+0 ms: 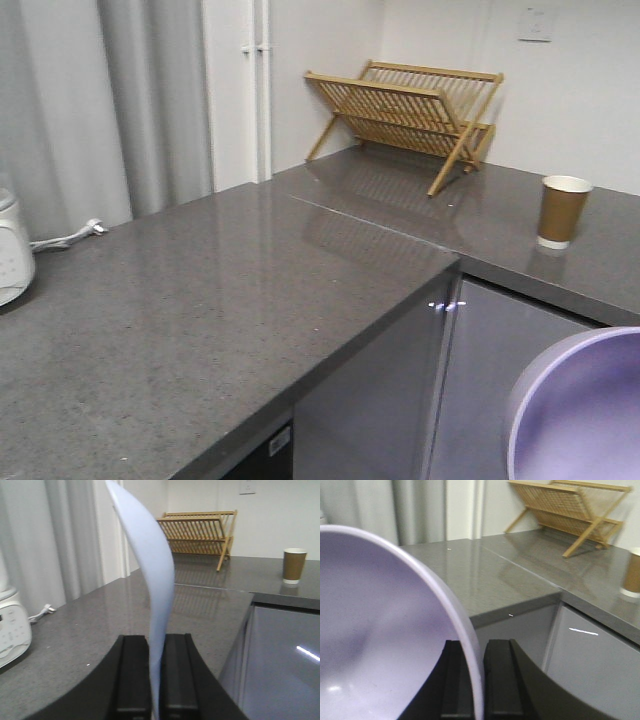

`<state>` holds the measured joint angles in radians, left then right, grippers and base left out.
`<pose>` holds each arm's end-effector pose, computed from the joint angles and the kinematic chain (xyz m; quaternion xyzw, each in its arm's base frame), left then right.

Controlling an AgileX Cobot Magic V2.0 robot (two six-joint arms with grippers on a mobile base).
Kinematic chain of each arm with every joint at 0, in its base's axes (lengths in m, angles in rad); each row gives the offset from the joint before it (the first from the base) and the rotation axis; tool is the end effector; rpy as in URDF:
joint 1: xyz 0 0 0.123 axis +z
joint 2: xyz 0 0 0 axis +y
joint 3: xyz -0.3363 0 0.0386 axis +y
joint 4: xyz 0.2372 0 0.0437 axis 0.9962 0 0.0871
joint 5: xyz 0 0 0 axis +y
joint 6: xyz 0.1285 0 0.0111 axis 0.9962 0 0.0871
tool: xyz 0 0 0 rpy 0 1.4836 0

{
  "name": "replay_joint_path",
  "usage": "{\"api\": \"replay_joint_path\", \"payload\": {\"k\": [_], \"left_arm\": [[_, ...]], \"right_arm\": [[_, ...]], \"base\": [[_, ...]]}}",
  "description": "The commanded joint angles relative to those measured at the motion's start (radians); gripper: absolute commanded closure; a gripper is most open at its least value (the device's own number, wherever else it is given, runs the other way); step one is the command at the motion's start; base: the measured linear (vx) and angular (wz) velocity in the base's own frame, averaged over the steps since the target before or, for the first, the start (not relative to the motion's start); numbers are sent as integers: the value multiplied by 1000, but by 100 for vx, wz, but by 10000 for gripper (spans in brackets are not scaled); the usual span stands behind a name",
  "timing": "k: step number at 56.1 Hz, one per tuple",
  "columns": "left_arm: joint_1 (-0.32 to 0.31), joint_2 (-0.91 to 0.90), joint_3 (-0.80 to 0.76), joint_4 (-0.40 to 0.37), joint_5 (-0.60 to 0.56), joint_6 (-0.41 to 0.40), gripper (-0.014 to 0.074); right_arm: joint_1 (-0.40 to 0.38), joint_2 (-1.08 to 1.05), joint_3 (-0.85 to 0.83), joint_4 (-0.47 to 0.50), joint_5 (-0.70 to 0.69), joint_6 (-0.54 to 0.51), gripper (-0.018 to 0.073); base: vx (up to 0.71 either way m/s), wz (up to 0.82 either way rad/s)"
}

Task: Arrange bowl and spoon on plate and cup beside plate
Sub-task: 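Drive the base to the counter with the pale blue plate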

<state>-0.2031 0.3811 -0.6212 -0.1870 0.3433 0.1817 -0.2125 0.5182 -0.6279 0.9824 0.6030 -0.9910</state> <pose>0.0482 -0.0182 0.3813 0.0958 0.7043 -0.0915 0.6974 0.0813 0.0448 0.3734 -0.1154 0.7486 0.0858 0.6472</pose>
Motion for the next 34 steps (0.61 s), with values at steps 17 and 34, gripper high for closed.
{"api": "replay_joint_path", "payload": {"k": [17,34], "left_arm": [[-2,10,-23,-14,-88,-1,602],[-2,10,-23,-14,-88,-1,602]], "right_arm": [[-3,4,-27,46,-56,-6,568],[-3,4,-27,46,-56,-6,568]], "base": [[-2,-60],[14,-71]]}}
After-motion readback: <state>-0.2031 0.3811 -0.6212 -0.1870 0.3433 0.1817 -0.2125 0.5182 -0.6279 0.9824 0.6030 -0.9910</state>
